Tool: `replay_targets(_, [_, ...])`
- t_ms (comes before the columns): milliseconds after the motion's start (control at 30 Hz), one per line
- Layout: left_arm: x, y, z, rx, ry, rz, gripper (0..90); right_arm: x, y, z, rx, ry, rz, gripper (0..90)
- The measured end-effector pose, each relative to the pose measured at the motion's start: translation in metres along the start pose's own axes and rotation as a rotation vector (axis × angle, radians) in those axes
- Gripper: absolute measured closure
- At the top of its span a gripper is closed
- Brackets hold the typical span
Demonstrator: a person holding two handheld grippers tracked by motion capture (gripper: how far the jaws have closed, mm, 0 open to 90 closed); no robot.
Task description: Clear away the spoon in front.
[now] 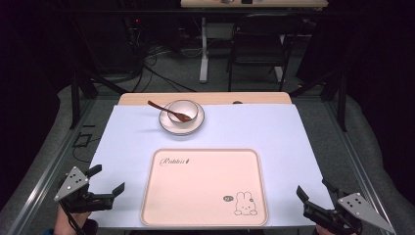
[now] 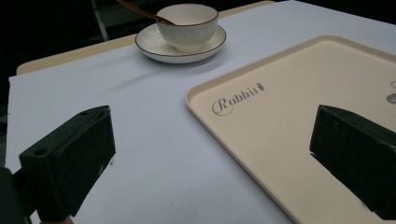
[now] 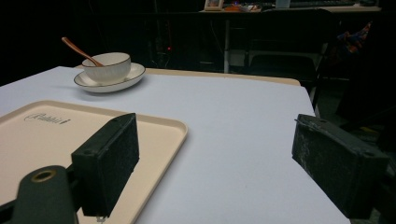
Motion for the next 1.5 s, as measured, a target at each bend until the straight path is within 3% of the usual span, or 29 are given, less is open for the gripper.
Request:
replay_targets(367, [-0.0005,-0.0008,0.001,0.001,-0.034,0.016,0.1,-0.0004,0.0002,0.0002,0.002,-0.009,-0.004,13.8])
replay_targets(767, [-0.0023,-0.0008,0.0011,-0.001,-0.032,0.015,0.1,-0.0001,0.0004,-0.0001,-0.006,-0.006,-0.001,13.8])
replay_targets(1300, [-0.0006,0.0007,0.0041,-0.021,-0.031,0.064,0.1,-0.0002,0.0004,-0.0001,-0.006,-0.007,-0.003,13.8])
replay_targets(1500, [-0.0005,0.0034,0.0078,-0.021,-0.041,0.053,3.1,0.0001,0.0004,-0.0001,-0.006,-0.007,-0.005,13.8])
Point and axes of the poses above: each handheld gripper's, and its own axes: x roughly backward along the jaws, z roughly out of its top, y roughly to its right, the point moved 1 cm from there along -x, roughly forward along the jaws, and after that the axes turned 12 degrees about z, right-handed, at the moved point
